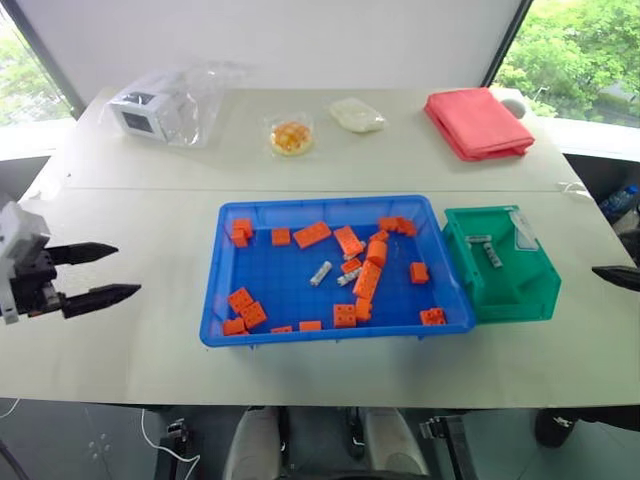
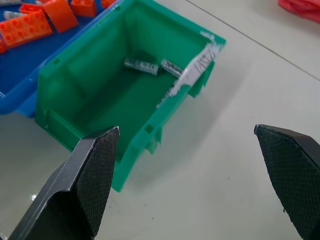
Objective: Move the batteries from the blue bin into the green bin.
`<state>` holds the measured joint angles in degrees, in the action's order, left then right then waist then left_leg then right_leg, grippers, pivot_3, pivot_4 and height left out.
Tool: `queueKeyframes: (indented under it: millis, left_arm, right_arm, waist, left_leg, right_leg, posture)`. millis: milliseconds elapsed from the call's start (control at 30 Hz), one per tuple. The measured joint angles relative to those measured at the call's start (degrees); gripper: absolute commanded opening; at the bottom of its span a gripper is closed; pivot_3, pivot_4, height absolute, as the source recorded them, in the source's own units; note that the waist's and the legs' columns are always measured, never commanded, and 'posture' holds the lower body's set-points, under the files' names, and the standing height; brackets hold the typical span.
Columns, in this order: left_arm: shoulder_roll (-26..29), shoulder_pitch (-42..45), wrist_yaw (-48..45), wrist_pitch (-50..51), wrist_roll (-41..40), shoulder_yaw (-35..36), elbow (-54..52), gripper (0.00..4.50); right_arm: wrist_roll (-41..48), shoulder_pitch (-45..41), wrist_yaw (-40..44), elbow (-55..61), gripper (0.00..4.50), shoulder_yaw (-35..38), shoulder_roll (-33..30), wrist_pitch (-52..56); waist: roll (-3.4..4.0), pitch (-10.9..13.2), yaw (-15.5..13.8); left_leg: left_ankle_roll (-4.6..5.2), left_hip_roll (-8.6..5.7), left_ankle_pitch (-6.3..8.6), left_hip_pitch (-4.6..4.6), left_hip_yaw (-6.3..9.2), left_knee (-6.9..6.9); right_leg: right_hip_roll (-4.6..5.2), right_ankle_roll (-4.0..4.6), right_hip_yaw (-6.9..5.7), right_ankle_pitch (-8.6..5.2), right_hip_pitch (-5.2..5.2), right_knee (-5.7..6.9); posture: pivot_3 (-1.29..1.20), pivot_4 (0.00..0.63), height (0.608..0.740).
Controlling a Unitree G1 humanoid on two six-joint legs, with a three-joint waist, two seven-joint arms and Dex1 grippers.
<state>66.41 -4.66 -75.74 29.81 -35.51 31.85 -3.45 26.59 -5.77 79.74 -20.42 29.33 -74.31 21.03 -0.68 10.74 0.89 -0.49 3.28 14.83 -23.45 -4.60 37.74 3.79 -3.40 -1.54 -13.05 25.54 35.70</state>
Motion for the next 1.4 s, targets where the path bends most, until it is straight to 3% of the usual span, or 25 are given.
queueKeyframes:
  millis: [633,767,900,1033,1133,1400]
  left_arm:
    - [-1.9,3.2,2.1,2.2,-0.3,-0.3,-2.5,4.5]
    - [-1.9,5.2,2.1,3.2,-1.8,-1.4,-4.5,4.5]
    - [-1.9,7.4,1.1,4.0,-3.5,-4.3,-9.2,4.5]
    - [-1.9,10.8,0.2,5.0,-5.2,-8.8,-12.7,4.5]
    - [-1.9,13.1,-0.6,4.9,-5.3,-12.6,-14.4,4.5]
    - [-4.1,16.5,-0.1,4.2,-3.7,-19.5,-15.1,4.5]
  right_arm:
    - [-1.8,-2.6,-1.8,0.2,4.45,-3.7,2.6,-0.7]
    - [-2.3,-6.9,-1.6,0.4,4.45,-6.8,2.8,-1.6]
    - [-3.1,-17.8,-0.7,4.6,4.45,-14.8,4.3,-1.5]
    - [-4.7,-32.1,0.9,11.4,4.45,-26.3,12.1,-0.4]
    - [-7.3,-41.7,0.9,14.2,4.45,-35.7,21.8,1.5]
    - [-17.3,-50.1,0.5,10.6,4.45,-53.9,39.6,0.4]
  waist:
    - [0.11,0.1,-0.1]
    - [0.12,0.1,0.1]
    - [0.18,0.1,0.5]
    - [0.17,0.1,0.8]
    - [0.17,0.1,0.9]
    - [0.12,0.1,-0.3]
  left_leg:
    - [0.17,-0.23,-0.15,0.02,-0.31,-0.25]
    - [0.17,-0.23,-0.16,0.04,-0.3,-0.16]
    - [0.17,-0.18,-0.16,0.07,-0.28,-0.06]
    - [0.16,-0.1,-0.16,0.04,-0.22,-0.02]
    - [0.16,-0.1,-0.17,-0.02,-0.23,-0.02]
    - [0.17,-0.13,-0.17,-0.3,-0.17,0.32]
  right_leg:
    - [-0.13,0.0,0.04,0.01,-0.13,0.09]
    - [-0.13,0.01,0.07,0.01,-0.11,0.27]
    - [-0.22,0.02,0.1,0.01,-0.09,0.42]
    - [-0.34,0.05,0.09,0.04,-0.07,0.49]
    - [-0.34,0.02,0.08,0.06,-0.03,0.52]
    - [-0.31,-0.09,0.0,0.12,-0.01,0.56]
  posture:
    - [0.0,0.15,0.734]
    - [0.0,0.15,0.734]
    - [0.0,0.15,0.734]
    - [0.0,0.15,0.734]
    - [0.0,0.15,0.734]
    - [0.0,0.15,0.734]
